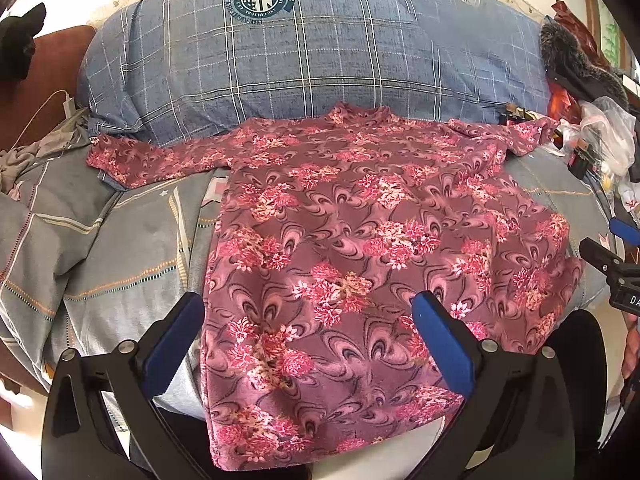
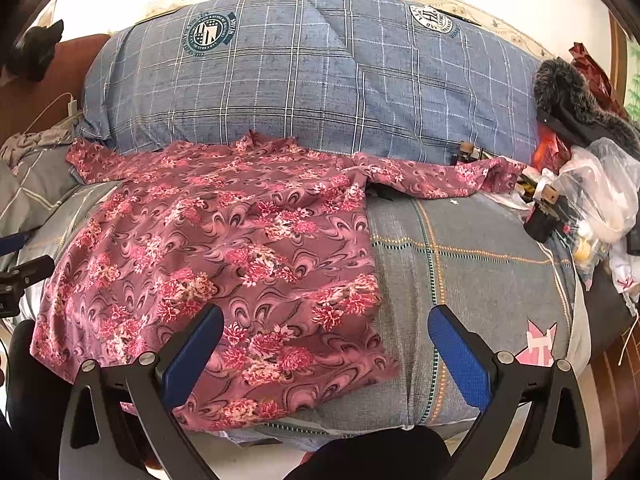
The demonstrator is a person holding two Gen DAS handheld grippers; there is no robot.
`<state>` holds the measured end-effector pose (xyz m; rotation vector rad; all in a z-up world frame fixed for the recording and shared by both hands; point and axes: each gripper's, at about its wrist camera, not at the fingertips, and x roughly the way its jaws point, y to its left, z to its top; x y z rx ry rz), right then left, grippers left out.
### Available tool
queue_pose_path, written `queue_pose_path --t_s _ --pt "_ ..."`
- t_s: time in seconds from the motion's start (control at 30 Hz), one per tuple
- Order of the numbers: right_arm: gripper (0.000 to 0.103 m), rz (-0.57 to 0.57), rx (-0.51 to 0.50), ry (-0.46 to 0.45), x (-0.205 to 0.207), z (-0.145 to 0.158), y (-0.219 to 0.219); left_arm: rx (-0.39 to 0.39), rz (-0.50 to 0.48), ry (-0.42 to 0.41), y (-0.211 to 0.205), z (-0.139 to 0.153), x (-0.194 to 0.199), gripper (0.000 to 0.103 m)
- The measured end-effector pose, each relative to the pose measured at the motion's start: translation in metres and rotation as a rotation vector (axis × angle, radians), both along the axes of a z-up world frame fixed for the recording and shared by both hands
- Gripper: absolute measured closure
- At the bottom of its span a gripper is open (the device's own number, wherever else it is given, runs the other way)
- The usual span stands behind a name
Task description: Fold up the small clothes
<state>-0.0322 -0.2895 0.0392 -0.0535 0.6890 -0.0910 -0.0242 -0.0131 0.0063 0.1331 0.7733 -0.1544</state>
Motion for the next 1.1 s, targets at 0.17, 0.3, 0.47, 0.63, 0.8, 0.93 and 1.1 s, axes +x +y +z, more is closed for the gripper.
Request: queue_pose_path --t_s 0.17,0.3,0.47,0.63,0.8,0.93,1.1 --pt "0.001 -0.005 0.007 -0.002 0.0 0.0 -0.003 0.002 0.003 0.012 0.0 -0.002 0.003 0.0" --pt "0.001 -0.015 0.039 0.01 0.002 0.0 -0.011 -0.012 0.018 0.024 0.005 -0.004 0.006 0.0" --pt "0.001 -0.043 0.041 0.008 0.001 -0.001 -0.021 -0.022 0.048 0.042 0.019 -0.003 0.013 0.0" --pt "0.002 -0.088 0.101 0.033 0.002 -0.006 -0.043 -0.072 0.148 0.061 0.058 0.001 0.024 0.0" --pt "0.002 -0.091 0.127 0.053 0.006 -0.014 -0.057 -0.074 0.229 0.116 0.094 -0.009 0.032 0.0" --pt "0.002 -0.026 0.159 0.112 0.018 -0.031 -0.057 -0.115 0.243 0.237 0.111 -0.039 0.035 0.0" --pt "0.046 0.118 0.194 0.24 0.041 -0.064 -0.044 -0.15 0.146 0.378 0.093 -0.07 0.034 0.028"
